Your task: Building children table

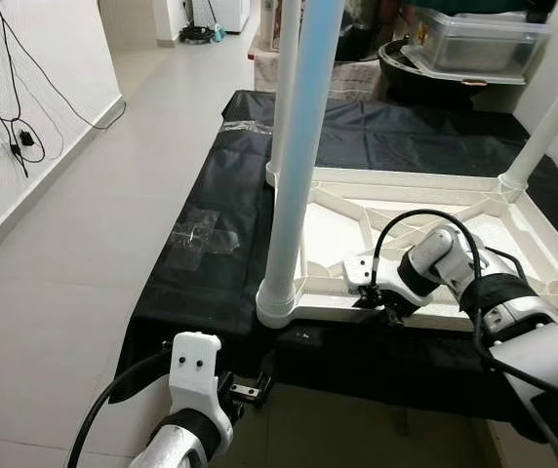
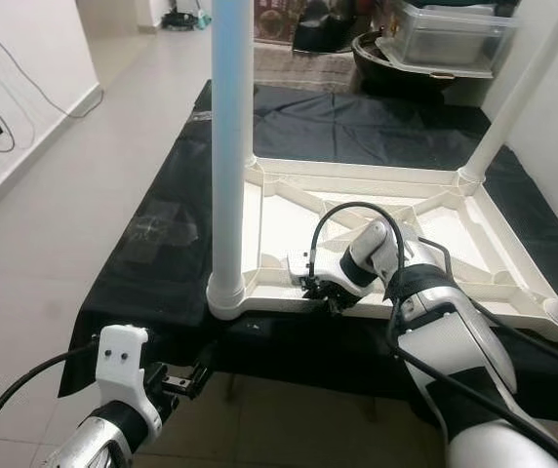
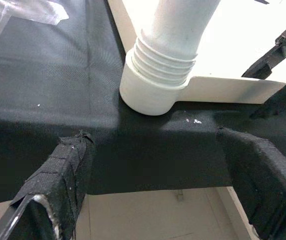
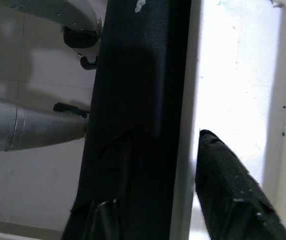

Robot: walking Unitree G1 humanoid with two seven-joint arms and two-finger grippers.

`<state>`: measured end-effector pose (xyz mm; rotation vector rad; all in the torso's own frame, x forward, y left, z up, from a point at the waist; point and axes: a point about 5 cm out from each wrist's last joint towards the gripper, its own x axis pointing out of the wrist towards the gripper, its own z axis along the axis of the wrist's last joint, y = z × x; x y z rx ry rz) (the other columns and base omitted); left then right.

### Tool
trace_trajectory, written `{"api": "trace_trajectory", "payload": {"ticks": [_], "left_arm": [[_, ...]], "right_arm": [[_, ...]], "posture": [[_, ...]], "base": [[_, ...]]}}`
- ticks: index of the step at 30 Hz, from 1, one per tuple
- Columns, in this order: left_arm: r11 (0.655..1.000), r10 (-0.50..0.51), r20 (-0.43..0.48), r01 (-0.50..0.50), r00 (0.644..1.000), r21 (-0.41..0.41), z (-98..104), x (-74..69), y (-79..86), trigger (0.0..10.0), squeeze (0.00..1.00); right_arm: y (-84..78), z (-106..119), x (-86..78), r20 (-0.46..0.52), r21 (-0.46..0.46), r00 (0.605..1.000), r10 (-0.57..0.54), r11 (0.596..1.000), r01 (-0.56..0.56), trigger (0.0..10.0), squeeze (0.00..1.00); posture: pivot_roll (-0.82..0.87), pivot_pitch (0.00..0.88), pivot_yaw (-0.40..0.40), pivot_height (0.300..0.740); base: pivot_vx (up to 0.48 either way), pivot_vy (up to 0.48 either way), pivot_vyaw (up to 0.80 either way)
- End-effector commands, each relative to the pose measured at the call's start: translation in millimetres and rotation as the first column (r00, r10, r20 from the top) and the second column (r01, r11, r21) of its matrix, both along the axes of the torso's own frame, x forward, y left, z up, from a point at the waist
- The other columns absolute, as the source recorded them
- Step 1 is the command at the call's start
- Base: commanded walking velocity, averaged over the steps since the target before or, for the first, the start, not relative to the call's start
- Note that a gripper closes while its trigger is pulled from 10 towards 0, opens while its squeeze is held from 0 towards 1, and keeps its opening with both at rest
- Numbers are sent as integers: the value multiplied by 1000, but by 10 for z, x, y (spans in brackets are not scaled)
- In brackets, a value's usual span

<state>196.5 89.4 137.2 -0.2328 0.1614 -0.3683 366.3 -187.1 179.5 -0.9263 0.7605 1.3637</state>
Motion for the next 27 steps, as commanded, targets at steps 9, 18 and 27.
{"api": "trace_trajectory", "payload": {"ticks": [9,18,27], "left_arm": [[1000,-10,-20,10,1000,10,-103,81,26,10000,0],[1000,-12,-17,13,1000,27,-198,220,76,10000,0],[999,-4,-13,4,1000,35,-232,280,111,10000,0]], "right_arm": [[-359,351,-26,31,105,997,-70,992,66,10000,0],[-646,580,-116,12,471,977,-211,863,181,10000,0],[-525,449,-94,-44,676,963,-267,702,225,10000,0]], "posture": [[147,58,-63,740],[138,0,-45,740],[152,0,-39,740]], "base": [[0,0,0],[0,0,0],[0,0,0]]}}
